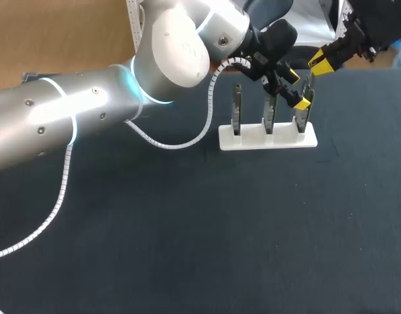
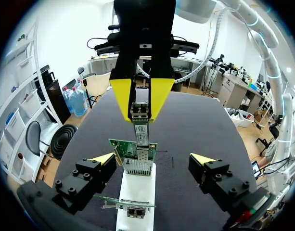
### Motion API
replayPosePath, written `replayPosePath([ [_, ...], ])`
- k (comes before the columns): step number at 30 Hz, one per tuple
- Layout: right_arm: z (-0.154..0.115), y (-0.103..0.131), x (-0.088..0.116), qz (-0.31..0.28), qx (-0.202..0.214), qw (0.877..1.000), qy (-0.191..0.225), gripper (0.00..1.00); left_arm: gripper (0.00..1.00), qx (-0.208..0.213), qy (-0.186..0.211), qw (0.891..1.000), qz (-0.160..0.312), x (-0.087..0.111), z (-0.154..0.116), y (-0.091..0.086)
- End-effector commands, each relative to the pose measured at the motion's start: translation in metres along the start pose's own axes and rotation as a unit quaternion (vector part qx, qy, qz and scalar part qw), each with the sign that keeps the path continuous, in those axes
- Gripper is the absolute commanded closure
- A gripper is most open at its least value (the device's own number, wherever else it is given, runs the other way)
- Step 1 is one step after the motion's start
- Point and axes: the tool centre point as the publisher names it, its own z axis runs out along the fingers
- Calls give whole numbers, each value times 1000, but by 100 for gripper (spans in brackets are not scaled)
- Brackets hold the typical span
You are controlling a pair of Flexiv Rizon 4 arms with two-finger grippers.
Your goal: Pick up the optical module with the left hand, and insert it into the network port with the right hand.
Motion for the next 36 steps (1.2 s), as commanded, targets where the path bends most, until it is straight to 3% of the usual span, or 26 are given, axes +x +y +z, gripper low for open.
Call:
replayPosePath([
  [1, 0, 3, -1, -1, 5, 1000, -2, 100, 0, 1, 2, 1000, -1, -1, 1, 1],
  [28, 6, 4, 5, 10, 11, 1000, 0, 100, 0, 1, 2, 1000, -1, -1, 1, 1],
  [30, 5, 4, 4, 9, 11, 1000, 0, 0, 0, 1, 2, 1000, -1, -1, 1, 1],
  [36, -4, 2, -1, 16, 18, 999, -23, 0, 0, 1, 2, 1000, -1, -1, 1, 1],
])
